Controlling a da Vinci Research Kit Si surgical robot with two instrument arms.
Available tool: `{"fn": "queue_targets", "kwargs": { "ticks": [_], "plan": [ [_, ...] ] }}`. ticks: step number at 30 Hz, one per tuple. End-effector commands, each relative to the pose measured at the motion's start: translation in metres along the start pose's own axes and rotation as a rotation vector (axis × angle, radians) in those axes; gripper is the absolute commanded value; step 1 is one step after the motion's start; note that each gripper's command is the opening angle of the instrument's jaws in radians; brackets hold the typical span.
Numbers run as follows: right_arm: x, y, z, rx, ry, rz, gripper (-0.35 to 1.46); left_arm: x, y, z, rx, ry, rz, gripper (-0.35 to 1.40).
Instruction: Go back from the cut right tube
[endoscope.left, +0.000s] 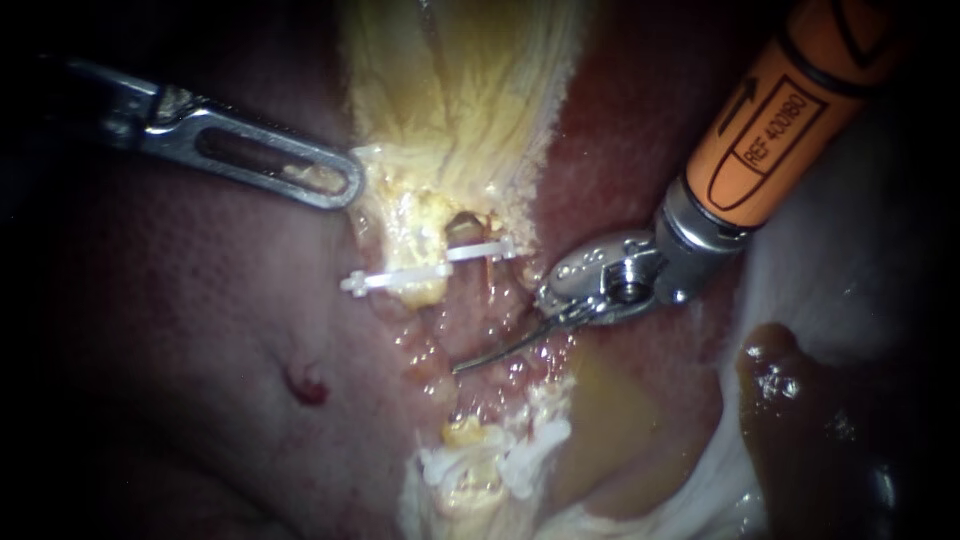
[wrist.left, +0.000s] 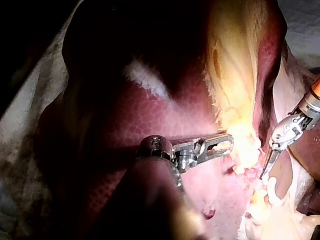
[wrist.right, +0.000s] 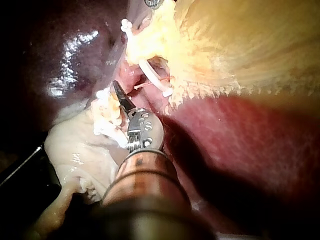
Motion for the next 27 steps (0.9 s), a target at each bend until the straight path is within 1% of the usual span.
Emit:
{"fn": "queue_targets", "kwargs": {
  "ticks": [1,3,4,5,6,7,8,9,11,14,19,21,23,24,25,26,27],
  "plan": [
    [0.0,-0.0001,0.0,0.0,0.0,0.001,-0.35,0.0,0.0,0.0,0.0,0.0,0.0,-0.35],
    [-0.0001,-0.0002,0.0,-0.004,0.002,0.0,-0.35,0.0,0.0,-0.0001,0.0,0.0,0.0,-0.35],
    [-0.0001,-0.0003,0.0,-0.009,0.004,-0.001,-0.16,0.0,0.0001,-0.0001,0.0,0.0,0.0,-0.35],
    [-0.0001,-0.0004,0.0,-0.013,0.009,-0.001,0.17,0.0,0.0001,-0.0001,0.0,0.0,0.0,-0.35],
    [-0.0001,-0.0006,0.0,-0.016,0.014,0.004,0.39,0.0,0.0001,-0.0001,0.001,0.0,0.001,-0.35],
    [-0.0001,-0.0008,0.0001,-0.016,0.02,0.009,0.56,0.0,0.0001,-0.0001,0.001,0.0,0.001,-0.35],
    [0.0,-0.001,0.0001,-0.012,0.035,0.013,0.79,0.0,0.0001,-0.0001,0.001,0.0,0.001,-0.35],
    [0.0001,-0.0012,0.0002,-0.013,0.046,0.023,0.93,0.0,0.0002,-0.0001,0.001,0.0,0.001,-0.35],
    [0.0002,-0.0015,0.0004,-0.02,0.069,0.032,1.13,0.0,0.0002,-0.0001,0.001,0.0,0.001,-0.35],
    [0.0003,-0.0019,0.0006,-0.021,0.082,0.037,1.25,0.0,0.0004,-0.0001,0.001,0.0,0.001,-0.35],
    [0.0004,-0.0019,0.0004,-0.053,0.099,0.045,1.36,0.0,0.0004,-0.0001,0.001,0.0,0.001,-0.35],
    [0.0003,-0.002,0.0003,-0.101,0.122,0.048,1.43,0.0,0.0004,-0.0001,0.001,0.0,0.001,-0.35],
    [0.0001,-0.0023,-0.0001,-0.14,0.145,0.053,1.43,0.0,0.0004,-0.0001,0.001,0.0,0.001,-0.35],
    [-0.0001,-0.0026,-0.0003,-0.172,0.149,0.049,1.43,0.0,0.0004,-0.0001,0.001,0.0,0.001,-0.35],
    [-0.0003,-0.0029,-0.0005,-0.205,0.146,0.045,1.43,0.0,0.0004,-0.0001,0.001,0.0,0.001,-0.35],
    [-0.0006,-0.0033,-0.0008,-0.263,0.133,0.021,1.43,0.0,0.0005,-0.0002,0.001,0.001,0.001,-0.35],
    [-0.0008,-0.0037,-0.0011,-0.303,0.113,0.008,1.43,0.0001,0.0005,-0.0002,0.001,0.001,0.001,-0.35]
  ]
}}
